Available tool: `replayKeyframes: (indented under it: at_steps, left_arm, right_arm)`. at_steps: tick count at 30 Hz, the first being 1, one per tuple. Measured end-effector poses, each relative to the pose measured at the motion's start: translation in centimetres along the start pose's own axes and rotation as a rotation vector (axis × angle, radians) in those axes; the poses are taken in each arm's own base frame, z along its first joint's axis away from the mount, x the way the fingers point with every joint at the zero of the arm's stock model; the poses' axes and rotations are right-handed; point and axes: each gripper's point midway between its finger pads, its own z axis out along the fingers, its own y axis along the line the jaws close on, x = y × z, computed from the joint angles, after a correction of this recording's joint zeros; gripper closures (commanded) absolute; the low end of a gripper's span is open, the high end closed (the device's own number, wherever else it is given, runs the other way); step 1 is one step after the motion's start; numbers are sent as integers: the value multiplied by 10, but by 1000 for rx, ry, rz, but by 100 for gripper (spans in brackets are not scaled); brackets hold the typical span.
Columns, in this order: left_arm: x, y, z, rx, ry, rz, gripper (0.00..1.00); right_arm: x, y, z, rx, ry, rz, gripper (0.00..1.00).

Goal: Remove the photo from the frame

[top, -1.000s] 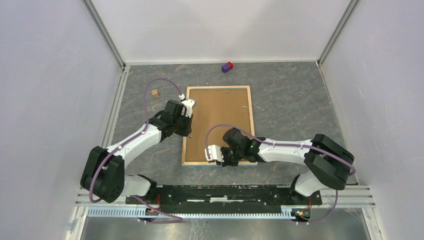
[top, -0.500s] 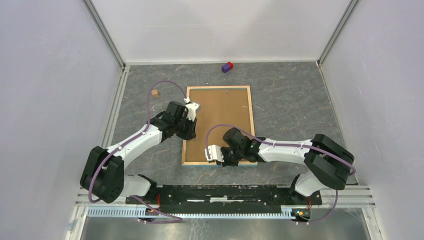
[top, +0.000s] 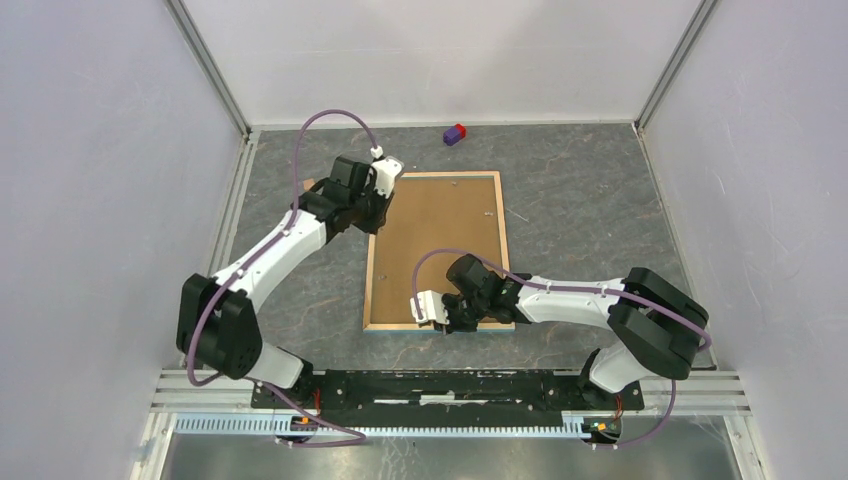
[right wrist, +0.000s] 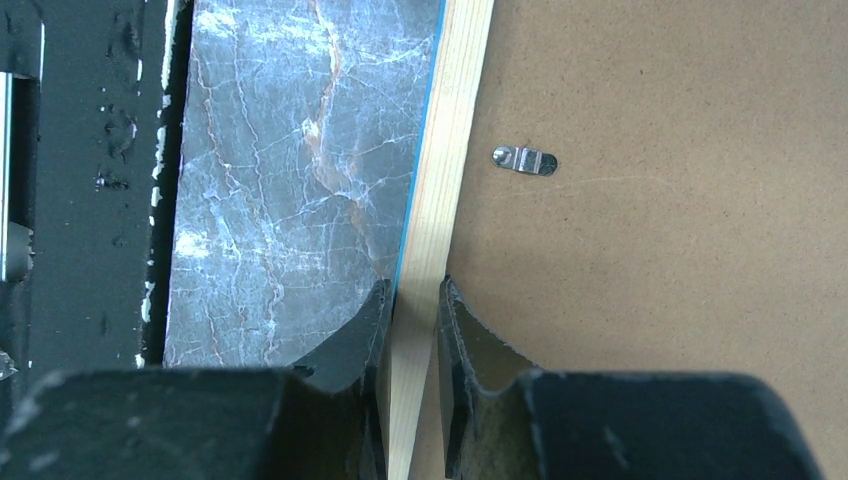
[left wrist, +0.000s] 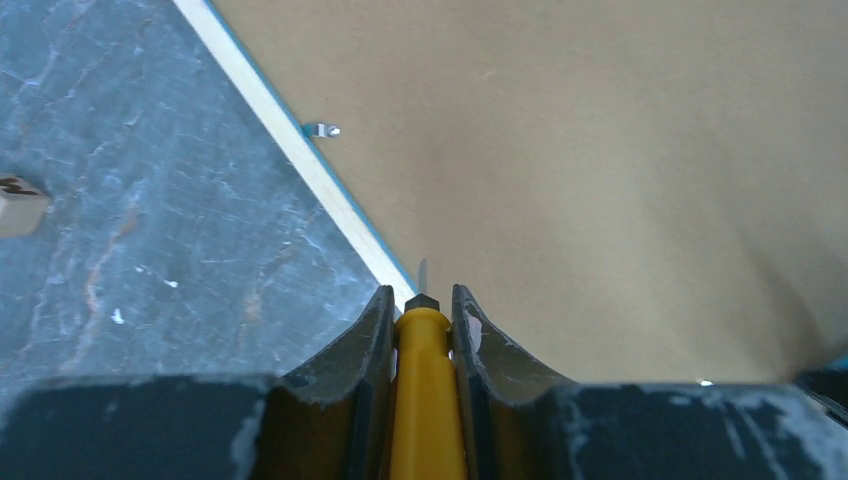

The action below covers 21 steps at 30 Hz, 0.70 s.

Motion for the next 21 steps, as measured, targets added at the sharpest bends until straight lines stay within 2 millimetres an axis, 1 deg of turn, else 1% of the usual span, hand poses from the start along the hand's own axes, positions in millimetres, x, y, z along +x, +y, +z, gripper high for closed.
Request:
replayKeyframes:
  at_steps: [2,6,8,13,16,21]
  left_arm:
    - [-4,9,8,-37,8,15,98]
    - [2,22,25,-88,49,44,98]
    - [5,28,33,-106,69,52,98]
    - [7,38,49,-126,97,55,98]
    - [7,42,59,-127,110,55,98]
    - [10,43,65,-124,124,60,98]
  right_arm:
    - [0,0,0,-2,-2,-1,100]
    - [0,3,-1,-15,-3,1,100]
    - [1,10,-3,-42,-7,6,100]
    - [3,27,-8,-101,-15,16,100]
    - [3,29,-8,-111,-17,15,100]
    - [3,29,-8,-112,-17,12,100]
